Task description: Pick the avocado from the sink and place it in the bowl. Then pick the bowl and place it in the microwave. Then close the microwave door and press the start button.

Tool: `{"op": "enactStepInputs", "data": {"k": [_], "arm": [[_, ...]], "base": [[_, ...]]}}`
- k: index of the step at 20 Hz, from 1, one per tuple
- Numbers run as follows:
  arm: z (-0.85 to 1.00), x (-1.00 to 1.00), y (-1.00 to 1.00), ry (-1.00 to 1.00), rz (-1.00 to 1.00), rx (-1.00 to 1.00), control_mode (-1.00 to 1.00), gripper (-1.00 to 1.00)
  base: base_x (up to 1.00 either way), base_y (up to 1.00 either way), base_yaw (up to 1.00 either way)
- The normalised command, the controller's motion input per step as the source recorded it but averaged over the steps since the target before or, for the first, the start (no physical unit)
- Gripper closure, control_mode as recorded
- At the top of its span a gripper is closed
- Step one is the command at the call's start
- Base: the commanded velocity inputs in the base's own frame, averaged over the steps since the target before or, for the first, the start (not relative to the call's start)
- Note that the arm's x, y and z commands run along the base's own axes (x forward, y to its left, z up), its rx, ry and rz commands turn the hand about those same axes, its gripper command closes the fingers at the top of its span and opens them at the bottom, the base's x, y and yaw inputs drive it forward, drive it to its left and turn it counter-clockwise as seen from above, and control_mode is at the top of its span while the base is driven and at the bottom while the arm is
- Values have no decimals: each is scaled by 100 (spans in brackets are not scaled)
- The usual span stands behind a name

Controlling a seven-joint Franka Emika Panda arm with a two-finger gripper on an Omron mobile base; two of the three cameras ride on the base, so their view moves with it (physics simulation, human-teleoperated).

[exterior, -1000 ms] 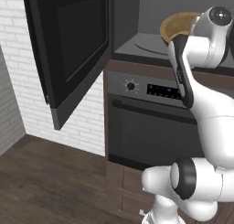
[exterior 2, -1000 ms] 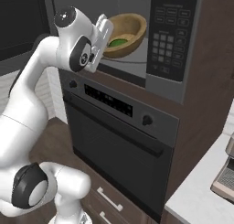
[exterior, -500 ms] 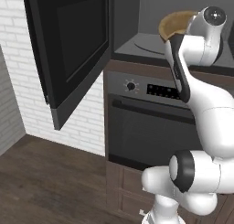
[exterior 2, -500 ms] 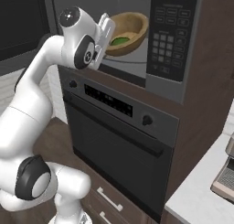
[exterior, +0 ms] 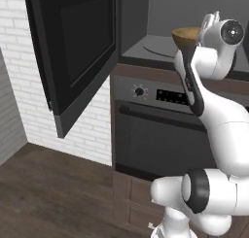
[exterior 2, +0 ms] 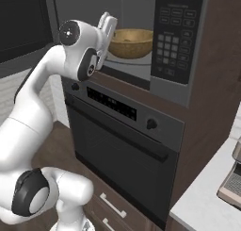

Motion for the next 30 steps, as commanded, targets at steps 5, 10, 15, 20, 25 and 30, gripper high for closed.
{"op": "enactStepInputs", "data": {"k": [5,10,15,20,25,30], "arm": [[4,-16,40,-15,0,0,-100,-100],[49,-59,56,3,0,0,-100,-100],[41,-95,36,0,0,0,-100,-100],[24,-99,30,0,0,0,-100,-100],[5,-99,39,0,-2,0,-100,-100],[0,-99,42,0,-1,0,-100,-100]], "base": [[0,0,0],[0,0,0],[0,0,0],[0,0,0],[0,0,0],[0,0,0]]}}
